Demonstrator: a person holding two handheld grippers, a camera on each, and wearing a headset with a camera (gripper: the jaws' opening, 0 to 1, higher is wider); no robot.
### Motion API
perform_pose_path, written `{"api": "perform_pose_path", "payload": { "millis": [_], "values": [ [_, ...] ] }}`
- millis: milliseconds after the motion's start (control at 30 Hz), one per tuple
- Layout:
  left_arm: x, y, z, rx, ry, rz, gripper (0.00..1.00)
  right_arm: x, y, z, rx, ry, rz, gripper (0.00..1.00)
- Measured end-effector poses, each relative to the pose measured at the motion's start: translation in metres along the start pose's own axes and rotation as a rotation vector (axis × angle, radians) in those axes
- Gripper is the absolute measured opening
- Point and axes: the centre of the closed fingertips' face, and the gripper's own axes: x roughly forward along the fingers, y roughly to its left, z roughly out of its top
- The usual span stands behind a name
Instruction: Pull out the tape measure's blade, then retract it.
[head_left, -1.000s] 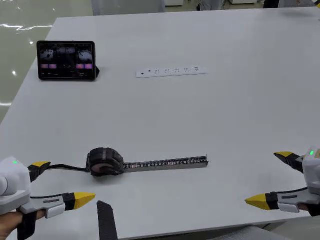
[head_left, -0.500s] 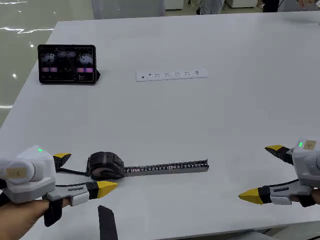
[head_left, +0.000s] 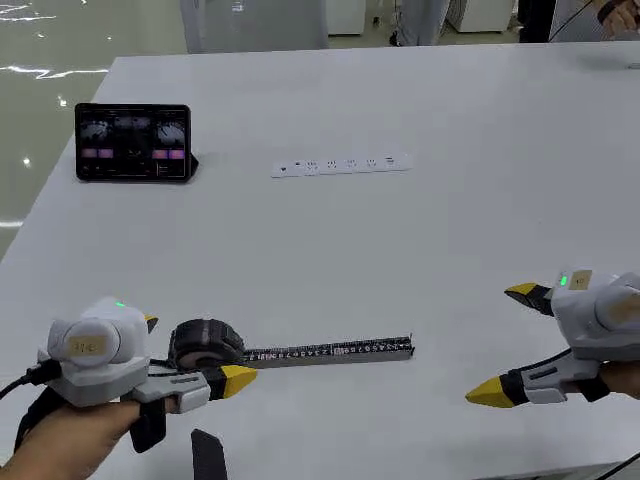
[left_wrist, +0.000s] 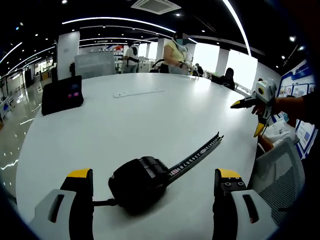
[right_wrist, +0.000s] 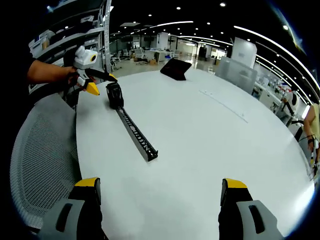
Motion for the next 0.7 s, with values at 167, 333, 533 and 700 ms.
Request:
{"api": "perform_pose_path", "payload": {
  "millis": [167, 333, 533, 700],
  "values": [
    [0.005, 0.002, 0.003, 0.005, -0.015, 0.032, 0.99, 0.006, 0.006, 0.010, -0.054, -0.006, 0.042, 0.99],
    [0.006, 0.004, 0.007, -0.011, -0.041, 0.057, 0.99, 0.016, 0.008, 0.008, -0.088, 0.024, 0.094, 0.99],
    [0.012, 0.007, 0.002, -0.037, -0.055, 0.113, 0.99, 0.025, 0.007, 0.006, -0.097, 0.062, 0.124, 0.99],
    [0.016, 0.014, -0.001, -0.060, -0.075, 0.182, 0.99, 0.034, 0.002, 0.011, -0.138, 0.090, 0.147, 0.99]
  ]
}}
